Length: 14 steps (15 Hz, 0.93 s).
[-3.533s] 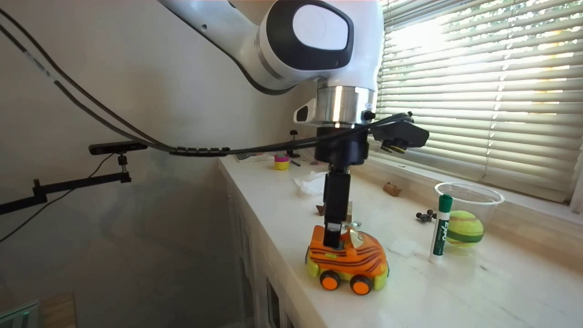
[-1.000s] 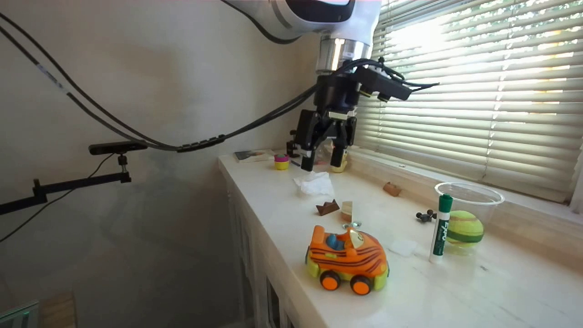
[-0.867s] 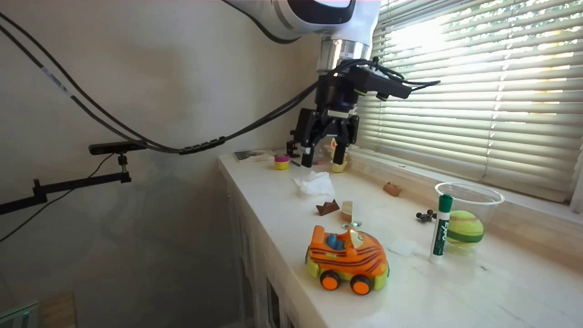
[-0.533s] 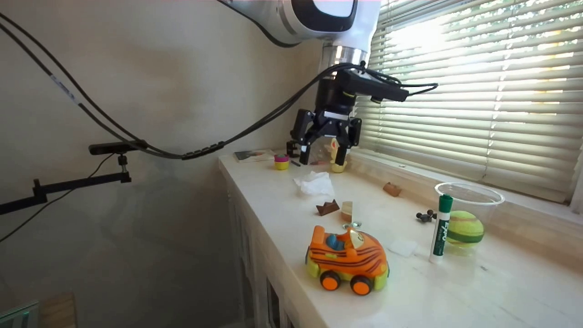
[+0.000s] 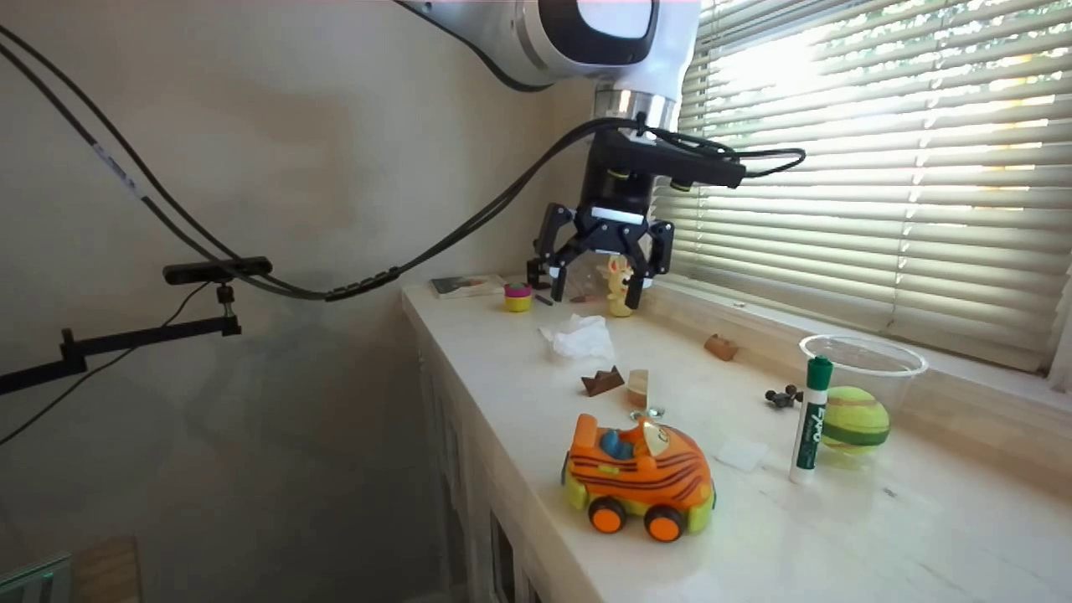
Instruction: Turn the toy car backwards
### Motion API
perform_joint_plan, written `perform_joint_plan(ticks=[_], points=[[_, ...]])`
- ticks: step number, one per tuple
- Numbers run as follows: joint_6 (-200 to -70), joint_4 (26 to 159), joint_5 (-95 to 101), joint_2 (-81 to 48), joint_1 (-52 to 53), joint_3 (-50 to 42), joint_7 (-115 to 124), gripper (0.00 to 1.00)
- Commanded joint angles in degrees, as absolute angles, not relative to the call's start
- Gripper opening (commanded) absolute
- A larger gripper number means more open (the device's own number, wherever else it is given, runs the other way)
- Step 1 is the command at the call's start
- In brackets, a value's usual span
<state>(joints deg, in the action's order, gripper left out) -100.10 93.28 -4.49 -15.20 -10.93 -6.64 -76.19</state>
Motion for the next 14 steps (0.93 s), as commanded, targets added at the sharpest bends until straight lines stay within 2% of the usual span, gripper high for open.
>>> perform_joint_plan(ticks=[1, 14], points=[[-102.54, 89.84, -4.30, -17.48, -9.82, -6.08, -63.51, 1.00], [-105.04, 85.72, -4.30, -20.35, -8.62, -3.61, -25.24, 1.00]])
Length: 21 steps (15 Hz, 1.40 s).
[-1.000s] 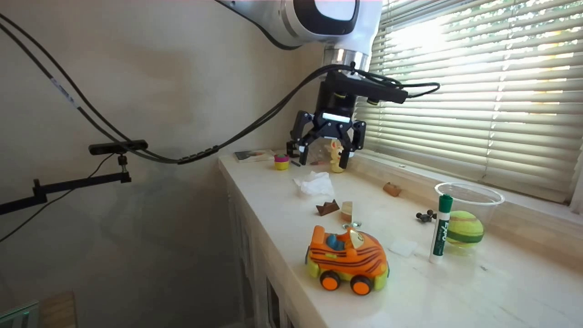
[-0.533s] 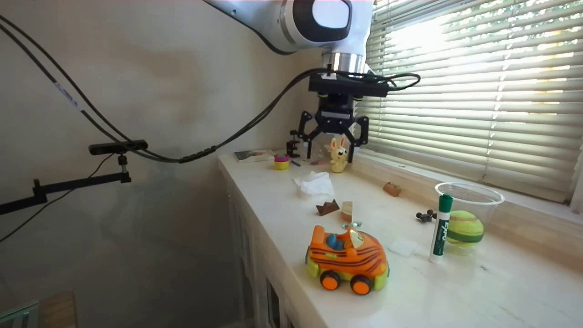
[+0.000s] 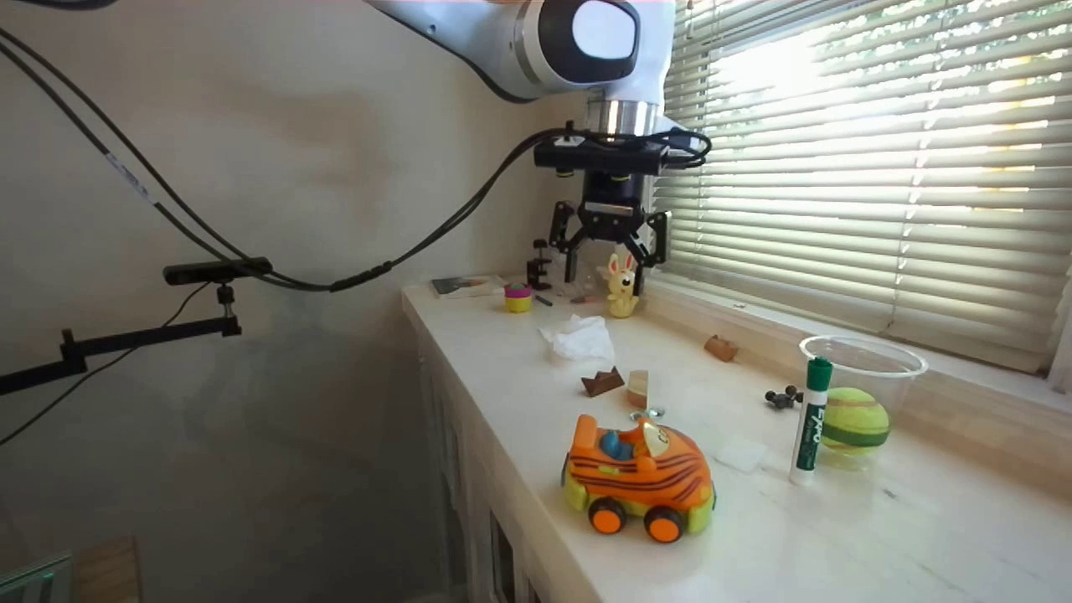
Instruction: Turn the toy car backwards
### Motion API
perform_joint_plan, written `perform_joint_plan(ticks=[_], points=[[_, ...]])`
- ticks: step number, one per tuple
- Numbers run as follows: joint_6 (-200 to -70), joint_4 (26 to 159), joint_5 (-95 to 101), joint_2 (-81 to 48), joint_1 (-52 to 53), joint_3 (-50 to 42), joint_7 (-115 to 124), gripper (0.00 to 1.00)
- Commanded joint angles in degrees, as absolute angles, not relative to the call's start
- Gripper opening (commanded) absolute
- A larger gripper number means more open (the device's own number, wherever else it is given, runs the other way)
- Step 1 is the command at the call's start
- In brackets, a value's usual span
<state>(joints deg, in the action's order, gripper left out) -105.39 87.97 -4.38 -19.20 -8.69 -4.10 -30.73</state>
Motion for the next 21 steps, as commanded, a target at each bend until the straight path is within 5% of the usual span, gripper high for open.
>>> perform_joint_plan(ticks=[1, 21], points=[[-104.92, 85.58, -4.23, -20.41, -8.61, -3.52, -24.00, 1.00], [-107.59, 86.78, -3.99, -20.96, -8.13, -5.11, -3.95, 1.00]])
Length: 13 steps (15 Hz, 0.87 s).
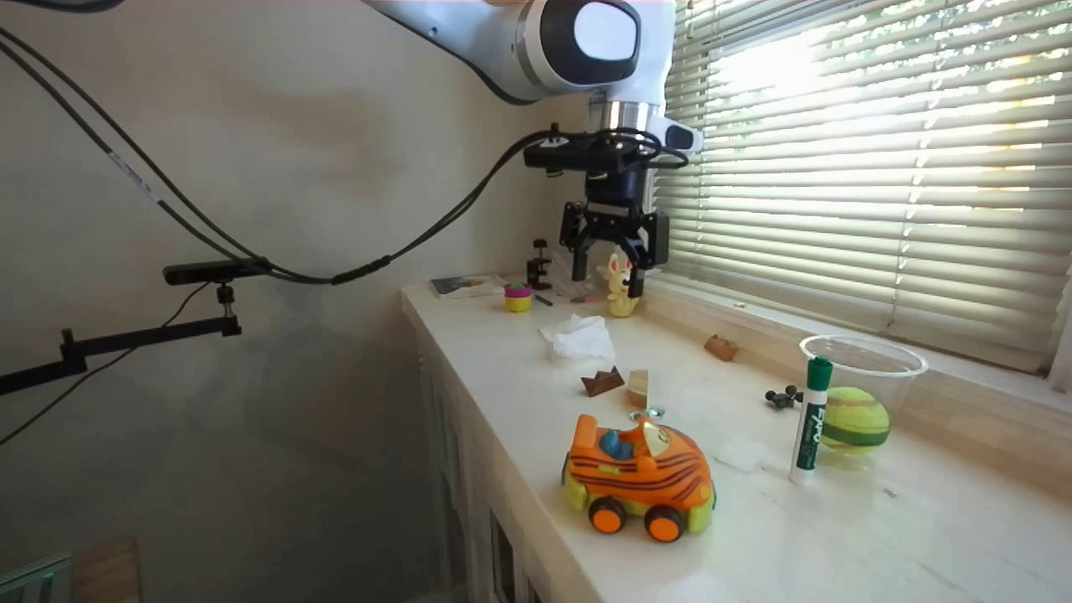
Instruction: Turn the toy car backwards
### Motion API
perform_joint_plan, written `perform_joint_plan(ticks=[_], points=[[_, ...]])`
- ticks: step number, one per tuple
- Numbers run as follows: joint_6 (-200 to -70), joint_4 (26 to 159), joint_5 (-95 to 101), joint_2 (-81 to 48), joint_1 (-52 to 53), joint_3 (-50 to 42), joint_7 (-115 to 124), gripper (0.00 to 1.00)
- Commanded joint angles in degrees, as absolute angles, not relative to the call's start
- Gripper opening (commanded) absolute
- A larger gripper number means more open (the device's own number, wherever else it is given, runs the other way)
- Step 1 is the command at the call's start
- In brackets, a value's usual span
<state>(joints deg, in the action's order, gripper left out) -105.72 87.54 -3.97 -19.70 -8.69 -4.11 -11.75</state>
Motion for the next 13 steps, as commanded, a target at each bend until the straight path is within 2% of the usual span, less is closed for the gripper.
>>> perform_joint_plan(ticks=[1, 7, 13], points=[[-108.59, 86.96, -4.03, -21.16, -7.94, -5.36, -0.92, 1.00], [-109.83, 86.49, -2.98, -22.53, -6.86, -6.20, 11.70, 1.00], [-110.10, 87.35, -4.12, -22.18, -7.47, -5.85, 9.87, 1.00]])
